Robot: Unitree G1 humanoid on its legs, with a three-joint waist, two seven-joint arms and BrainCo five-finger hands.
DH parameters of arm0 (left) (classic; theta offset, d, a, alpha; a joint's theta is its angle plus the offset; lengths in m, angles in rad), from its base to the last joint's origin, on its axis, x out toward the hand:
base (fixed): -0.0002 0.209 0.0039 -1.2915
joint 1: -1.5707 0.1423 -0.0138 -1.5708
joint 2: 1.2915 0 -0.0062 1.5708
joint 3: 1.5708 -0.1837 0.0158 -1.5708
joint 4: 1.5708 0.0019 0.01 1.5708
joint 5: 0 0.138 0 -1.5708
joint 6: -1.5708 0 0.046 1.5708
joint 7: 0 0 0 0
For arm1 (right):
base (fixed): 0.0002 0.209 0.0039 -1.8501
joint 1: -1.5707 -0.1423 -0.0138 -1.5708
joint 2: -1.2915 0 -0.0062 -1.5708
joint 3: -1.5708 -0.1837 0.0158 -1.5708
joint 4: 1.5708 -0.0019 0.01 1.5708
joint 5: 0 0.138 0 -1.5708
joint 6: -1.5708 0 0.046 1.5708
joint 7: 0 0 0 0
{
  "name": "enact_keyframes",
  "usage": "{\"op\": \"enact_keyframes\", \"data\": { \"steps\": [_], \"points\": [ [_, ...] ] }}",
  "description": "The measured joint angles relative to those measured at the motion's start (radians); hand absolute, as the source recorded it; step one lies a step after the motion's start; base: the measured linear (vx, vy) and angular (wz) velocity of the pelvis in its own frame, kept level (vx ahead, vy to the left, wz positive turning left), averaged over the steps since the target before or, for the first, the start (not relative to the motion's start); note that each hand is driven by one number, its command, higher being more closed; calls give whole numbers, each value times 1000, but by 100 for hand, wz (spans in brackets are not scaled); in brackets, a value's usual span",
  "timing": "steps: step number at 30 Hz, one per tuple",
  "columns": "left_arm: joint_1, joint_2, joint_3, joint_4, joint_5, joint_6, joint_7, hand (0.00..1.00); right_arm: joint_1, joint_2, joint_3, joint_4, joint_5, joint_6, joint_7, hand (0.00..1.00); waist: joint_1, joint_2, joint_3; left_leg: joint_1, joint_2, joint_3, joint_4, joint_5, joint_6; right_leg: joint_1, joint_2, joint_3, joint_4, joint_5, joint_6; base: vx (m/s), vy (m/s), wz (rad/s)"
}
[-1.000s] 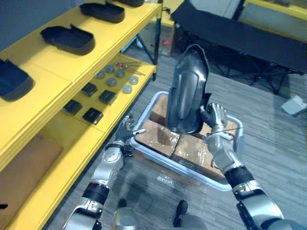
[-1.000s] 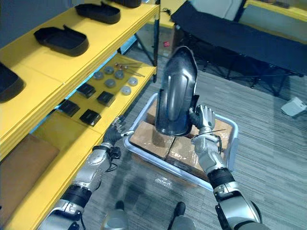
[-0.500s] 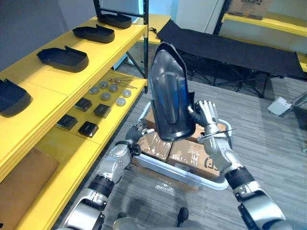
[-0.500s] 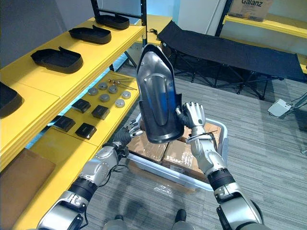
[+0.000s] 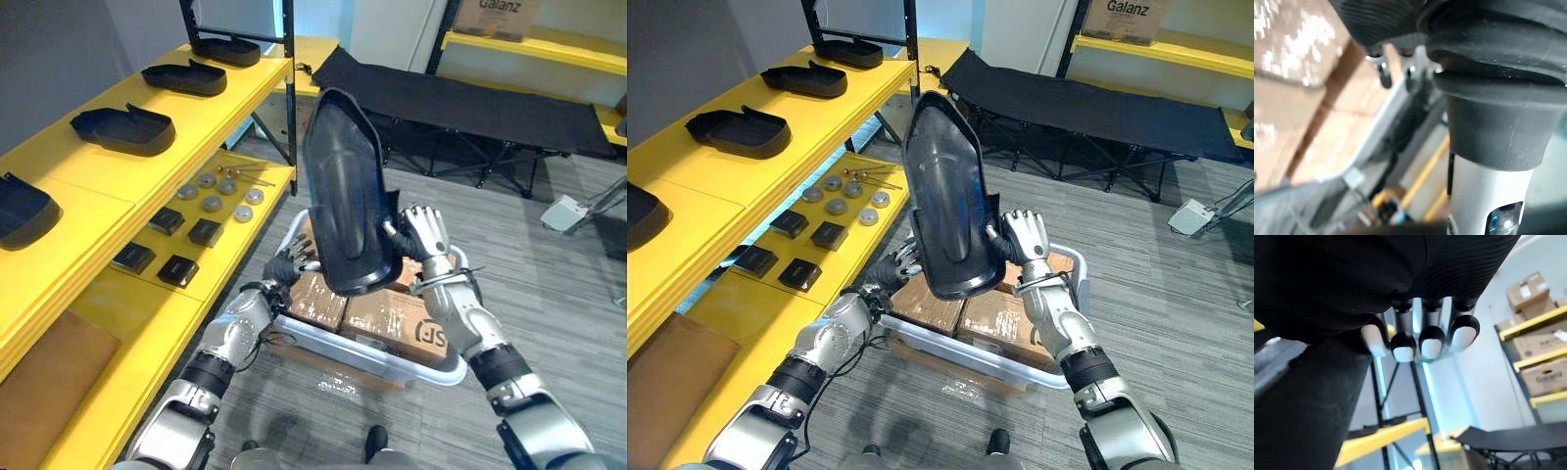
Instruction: Walk over and take plastic housings, then place them on the shelf
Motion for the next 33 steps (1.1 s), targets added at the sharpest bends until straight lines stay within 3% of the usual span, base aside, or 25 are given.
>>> {"op": "enact_keyframes", "data": {
  "steps": [9,22,33],
  "points": [
    [-4,-3,-40,-69,-39,-26,-85,0,24,-10,49,19,0,10,0,100,0,29,-16,0,-1,-2,-1,0,0,1,-1,-2,0,0,0,0,0,0],
    [15,-6,-45,-73,-63,-25,-123,0,36,-24,41,32,1,11,2,100,-5,31,-17,4,-1,0,-4,1,1,2,-1,-1,0,1,1,0,0,0],
    [27,-8,-79,-73,216,-14,-13,0,36,-8,50,31,21,-17,4,100,-4,34,-19,18,-2,-2,-20,6,0,8,1,-1,0,1,1,0,0,0]
  ]
}}
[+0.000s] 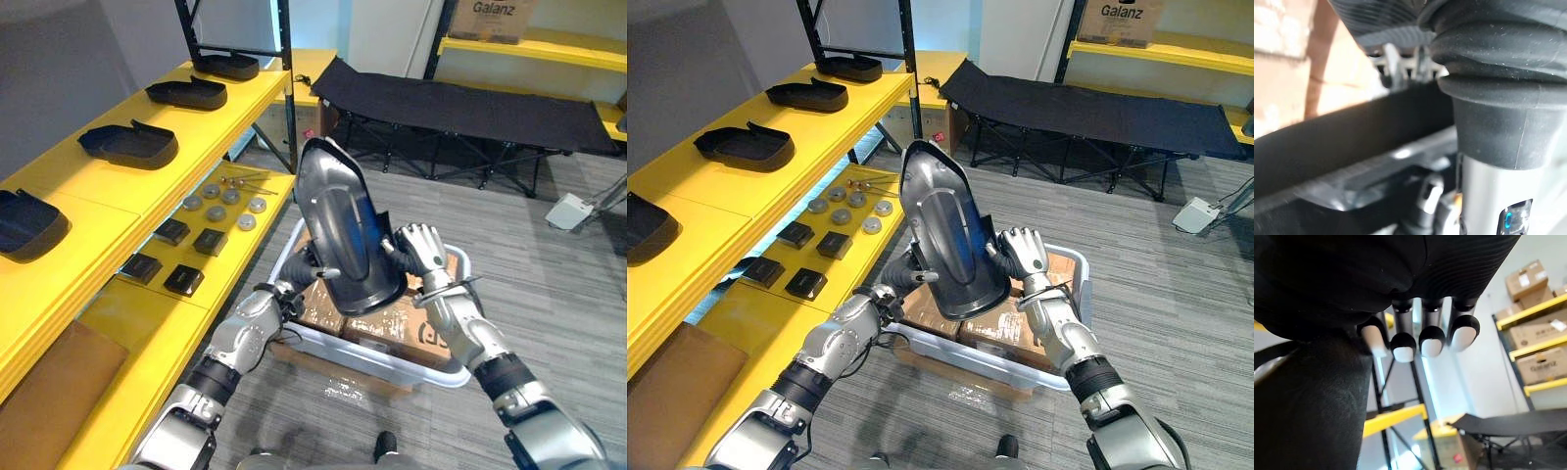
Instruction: Walk over and take plastic housings, then place them on the shelf
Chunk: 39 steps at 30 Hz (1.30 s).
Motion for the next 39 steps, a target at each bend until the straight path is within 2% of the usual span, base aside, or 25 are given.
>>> {"op": "enact_keyframes", "data": {
  "steps": [7,8,10,12,15,17,18,19,23,27,34,35,39],
  "points": [
    [0,-4,0,0,35,11,91,0,0,24,16,0,40,-2,2,100,4,1,0,-1,0,-2,0,0,0,0,0,-1,0,0,0,0,0,0],
    [0,-12,-1,0,34,11,123,100,0,29,23,0,55,0,3,100,5,1,0,-1,0,-2,0,0,0,0,0,-2,0,0,0,0,0,0],
    [0,-19,-1,0,33,2,169,100,1,39,36,7,64,6,3,100,6,1,0,-2,0,-3,0,0,0,0,-1,-3,0,0,0,0,0,0],
    [0,-35,0,-2,22,-32,215,100,7,57,39,16,91,12,3,100,10,1,0,-3,-1,-4,0,0,0,0,-1,-4,0,0,0,0,0,0],
    [0,-71,5,-29,-16,-111,316,100,47,98,41,21,147,25,-7,100,15,1,0,-4,-1,-5,0,0,0,0,-2,-5,0,-1,0,0,0,0],
    [0,-93,23,-33,-19,-148,356,100,68,113,60,23,162,25,-9,100,15,1,0,-4,-1,-5,0,0,0,0,-2,-5,0,-2,-1,0,0,0],
    [0,-103,44,-32,-15,-182,386,100,85,126,82,23,188,25,-24,100,14,1,0,-4,-1,-6,0,0,0,0,-2,-6,0,-2,-1,0,0,0],
    [1,-99,48,-31,-15,-188,408,100,93,142,91,19,200,25,-39,100,10,1,0,-4,-1,-6,0,0,0,0,-2,-6,0,-2,-1,0,0,0],
    [36,-101,81,-30,-26,-239,438,100,108,191,124,10,239,25,-95,100,9,1,-1,-6,-2,-8,0,0,0,-1,-3,-10,0,-3,-1,0,0,1],
    [45,-101,88,-30,-96,-285,444,100,117,207,143,-27,266,25,-144,100,10,0,-1,-21,-6,-32,-1,4,1,0,-7,-33,0,-4,0,-2,7,13],
    [47,-103,86,-30,-126,-293,443,100,128,213,164,-39,294,25,-202,100,15,-9,-5,-20,-16,-32,-1,4,2,1,-16,-34,0,-3,1,0,3,1],
    [51,-103,86,-33,-127,-295,441,100,134,213,164,-48,295,25,-203,0,15,-12,-6,-20,-16,-31,-1,4,2,1,-16,-34,0,-3,1,0,0,0],
    [102,-116,92,-71,-167,-310,434,100,170,221,165,-105,304,24,-224,0,15,-19,-8,-20,-16,-30,-1,4,2,0,-16,-33,-1,-3,1,0,0,0]
  ]
}}
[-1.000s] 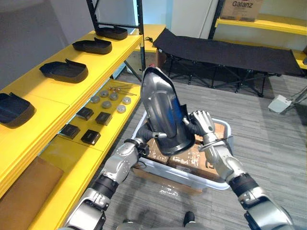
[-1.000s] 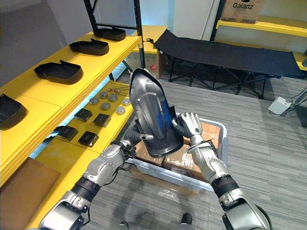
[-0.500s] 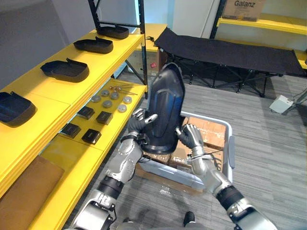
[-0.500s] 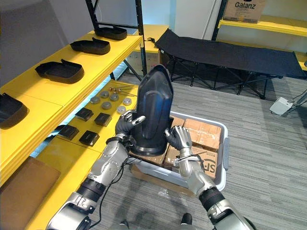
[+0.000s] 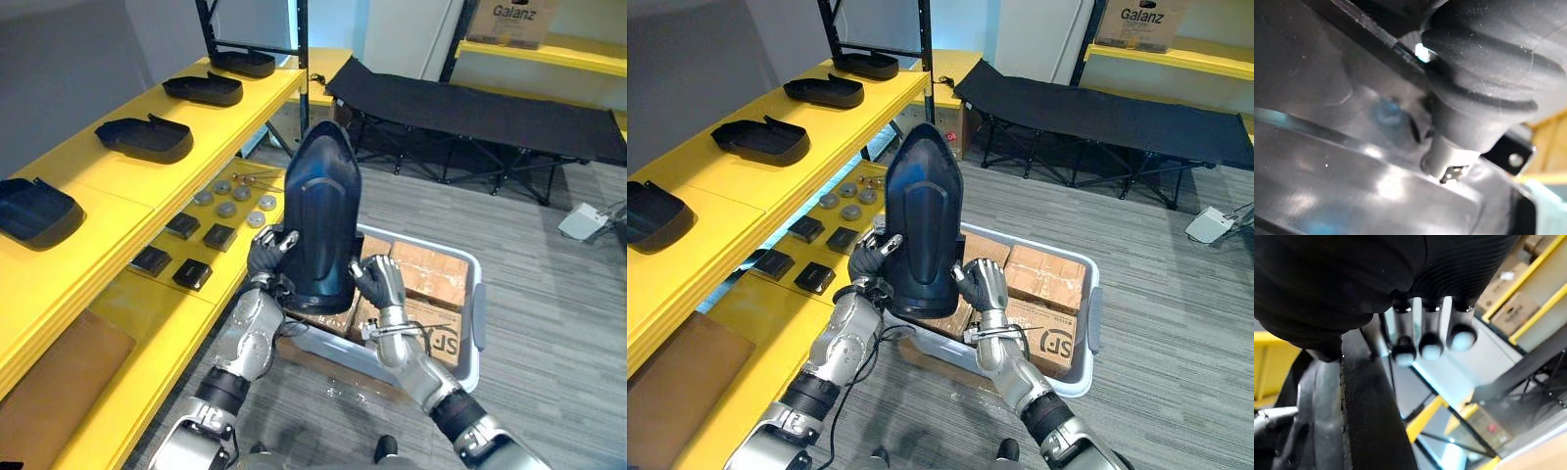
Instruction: Walk over and take plastic housings, then place them on the shelf
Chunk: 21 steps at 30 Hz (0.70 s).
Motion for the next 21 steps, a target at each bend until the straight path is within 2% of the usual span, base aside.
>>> {"op": "enact_keyframes", "data": {
  "steps": [2,4,7,9,11,12,15,18,21],
  "points": [
    [19,-1,1,-20,26,-16,11,100,13,7,3,-16,15,-22,-7,0,1,-3,-1,0,1,1,0,0,0,0,1,0,0,0,0,0,0,0],
    [51,-3,13,-79,129,-50,26,100,33,19,11,-43,32,-66,-21,0,4,-9,0,0,2,2,0,0,0,-2,1,3,0,0,0,-5,8,-2],
    [102,-33,71,-182,231,-109,56,100,62,22,30,-125,32,-117,-18,0,12,-20,-5,1,4,25,-2,-2,1,-16,4,15,0,-1,-1,-4,12,-16],
    [132,-63,120,-214,310,-180,79,100,71,31,36,-195,34,-158,-19,0,19,-28,-10,3,4,34,-2,-4,1,-27,5,30,0,0,-1,3,19,-19],
    [151,-73,148,-213,328,-208,81,100,73,31,20,-251,44,-183,-19,0,19,-32,-13,4,4,37,-2,-5,1,-30,6,33,0,0,0,-3,14,-7],
    [184,-73,163,-213,326,-236,78,100,81,37,-19,-318,87,-204,-17,0,19,-33,-14,6,5,45,-2,-7,0,-32,6,38,0,0,0,9,18,-12],
    [266,-73,233,-212,332,-266,81,100,143,36,-169,-429,192,-237,33,0,17,-38,-17,22,4,63,-3,-15,1,-31,7,58,0,0,0,20,26,-18],
    [311,-73,323,-212,371,-281,95,100,225,15,-306,-492,286,-254,89,0,17,-48,-23,25,5,78,-4,-17,1,-33,8,65,0,0,0,29,24,-12],
    [363,-73,429,-212,429,-329,134,100,323,4,-442,-529,389,-274,143,0,13,-49,-24,43,4,95,-6,-26,0,-31,8,86,0,-2,2,13,27,-18]
  ]
}}
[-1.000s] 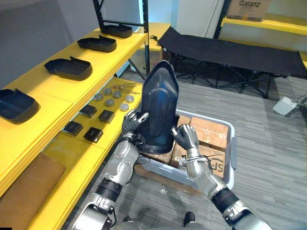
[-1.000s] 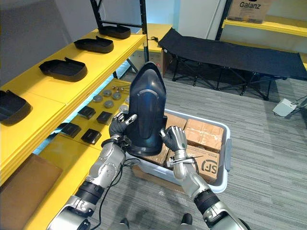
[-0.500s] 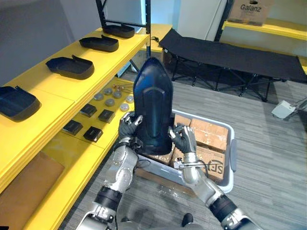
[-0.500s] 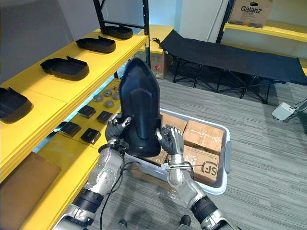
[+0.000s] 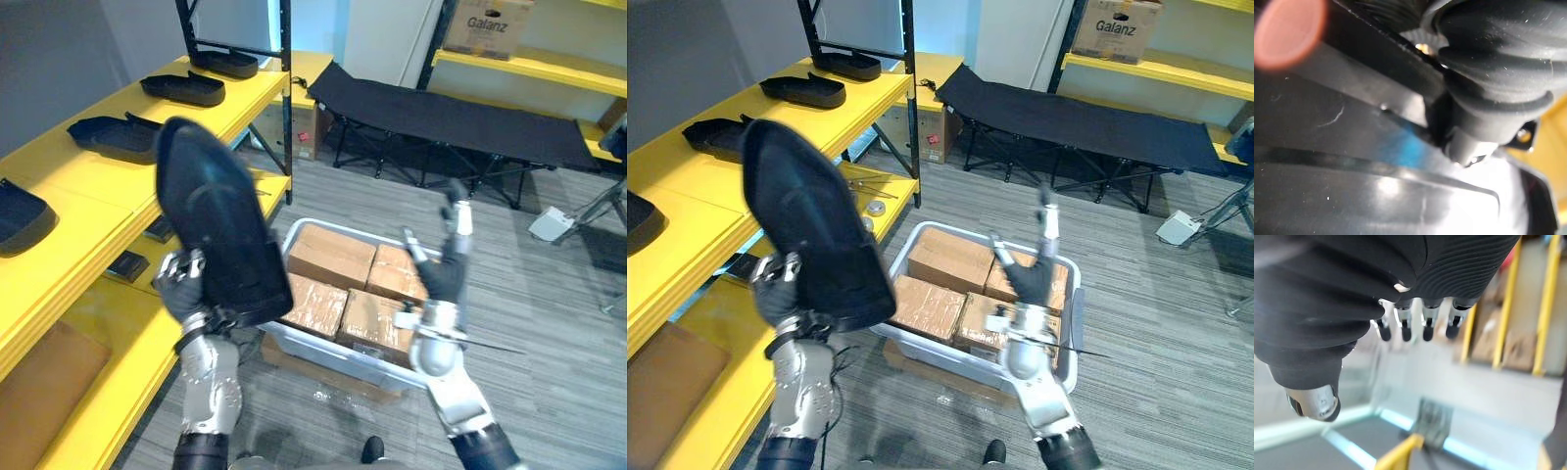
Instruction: Walk over and take plastic housings, then place them on the shelf
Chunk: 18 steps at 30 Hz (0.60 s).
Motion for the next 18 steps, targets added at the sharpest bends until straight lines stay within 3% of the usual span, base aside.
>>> {"op": "enact_keyframes", "data": {
  "steps": [2,8,14,18],
  "points": [
    [27,0,61,-10,60,-20,36,100,61,4,-73,-1,73,-2,47,0,-11,-1,0,3,-1,5,-4,0,0,-1,0,2,0,-1,1,0,9,-2],
    [151,-63,108,-138,87,-33,43,100,206,82,-125,60,234,7,183,0,-28,7,-5,12,-3,15,-18,-1,0,-5,0,10,0,-7,7,3,9,-4],
    [247,-93,47,-241,85,-34,30,100,209,132,-103,177,331,9,218,0,-21,33,-14,-11,-9,-16,6,-18,7,6,-11,-16,0,-17,13,-1,16,14],
    [249,-94,-5,-285,85,-28,10,100,197,132,-66,179,338,9,234,0,-19,47,-14,-67,-27,-138,4,-10,22,24,-36,-110,51,-68,28,4,16,92]
  ]
}}
